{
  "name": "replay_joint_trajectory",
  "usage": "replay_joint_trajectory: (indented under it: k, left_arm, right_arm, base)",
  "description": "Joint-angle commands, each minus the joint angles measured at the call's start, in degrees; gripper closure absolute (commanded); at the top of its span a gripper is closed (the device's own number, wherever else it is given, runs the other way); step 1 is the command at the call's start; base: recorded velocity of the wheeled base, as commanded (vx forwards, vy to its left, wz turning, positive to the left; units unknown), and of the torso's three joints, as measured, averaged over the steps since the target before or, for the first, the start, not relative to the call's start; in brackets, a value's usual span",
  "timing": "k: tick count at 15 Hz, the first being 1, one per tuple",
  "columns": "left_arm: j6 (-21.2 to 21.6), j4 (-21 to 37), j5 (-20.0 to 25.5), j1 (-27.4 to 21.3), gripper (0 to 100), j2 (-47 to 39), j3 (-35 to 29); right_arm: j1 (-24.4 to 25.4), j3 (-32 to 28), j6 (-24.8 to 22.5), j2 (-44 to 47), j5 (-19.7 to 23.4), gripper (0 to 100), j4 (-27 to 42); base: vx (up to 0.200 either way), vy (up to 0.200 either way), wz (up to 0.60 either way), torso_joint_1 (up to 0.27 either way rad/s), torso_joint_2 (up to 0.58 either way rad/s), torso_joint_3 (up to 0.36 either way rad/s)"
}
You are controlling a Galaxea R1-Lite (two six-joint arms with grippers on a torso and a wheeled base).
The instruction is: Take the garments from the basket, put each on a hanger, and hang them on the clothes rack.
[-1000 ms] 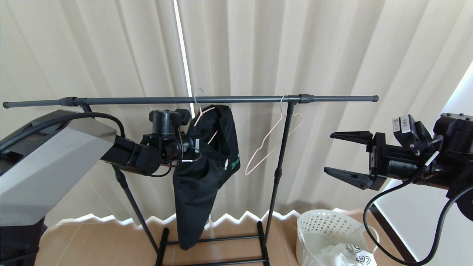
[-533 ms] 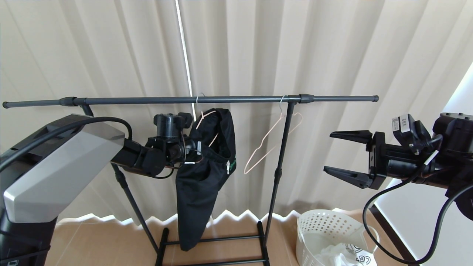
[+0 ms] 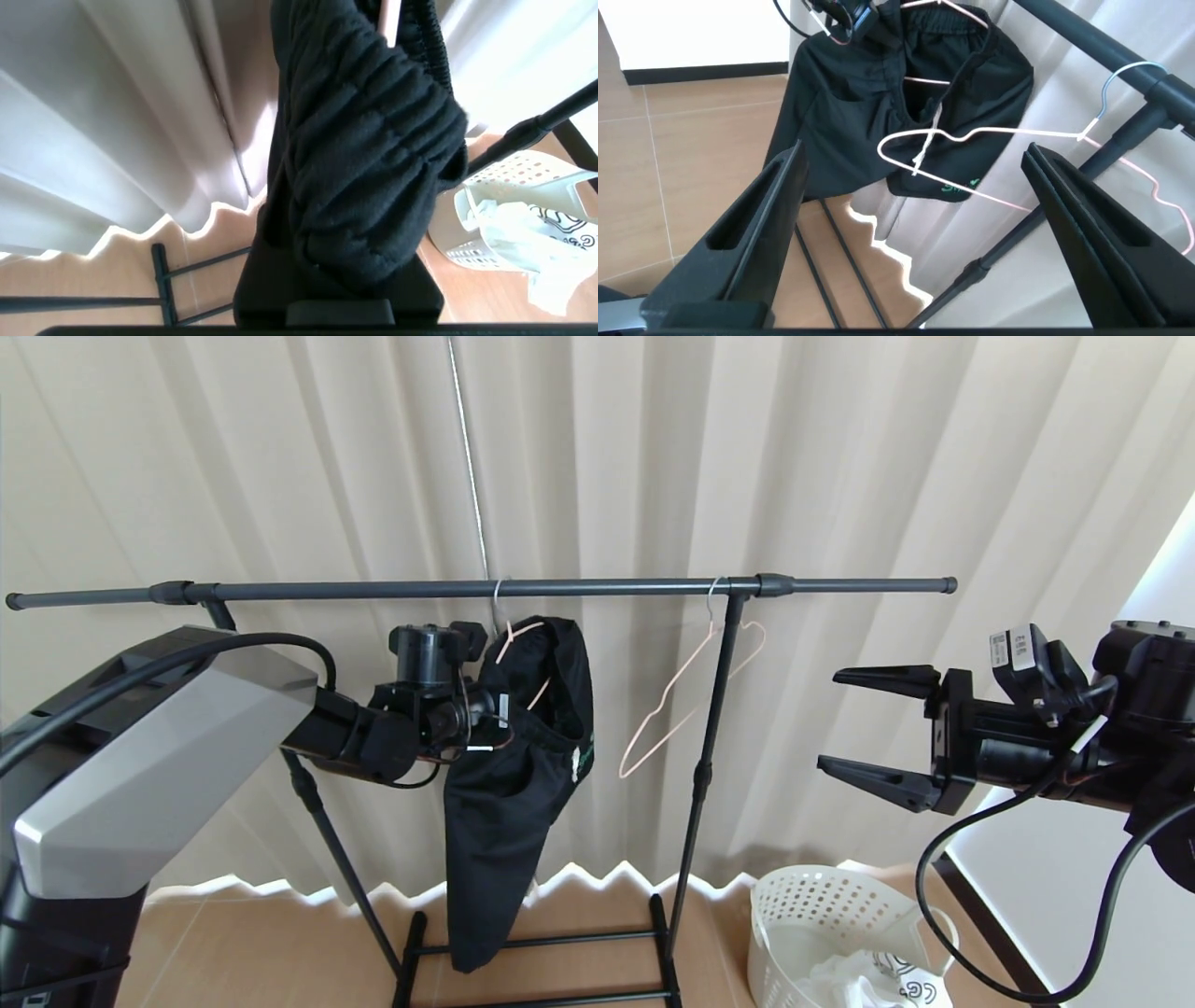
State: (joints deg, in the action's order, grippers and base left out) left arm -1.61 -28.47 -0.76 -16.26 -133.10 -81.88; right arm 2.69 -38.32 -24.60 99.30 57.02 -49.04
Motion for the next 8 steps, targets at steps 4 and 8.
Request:
replay_joint_trajectory:
  k: [4, 8]
  left_arm:
    - [-0.50, -0.19, -0.12, -0.26, 0, 0.47, -0.03]
    - [-0.15, 0.52, -0.04, -0.44, 0, 8.12, 4.45]
  right_arm:
    - [0.03, -0.27, -0.01, 0.10, 0.03, 0, 0.00]
    - [0.03, -0.36, 0.08, -0.78, 0.03, 0, 0.00]
  base:
    - [0.000, 0.000, 0.00, 0.000, 0.00, 0.000]
    - [0.000, 0.000, 0.00, 0.000, 0.00, 0.000]
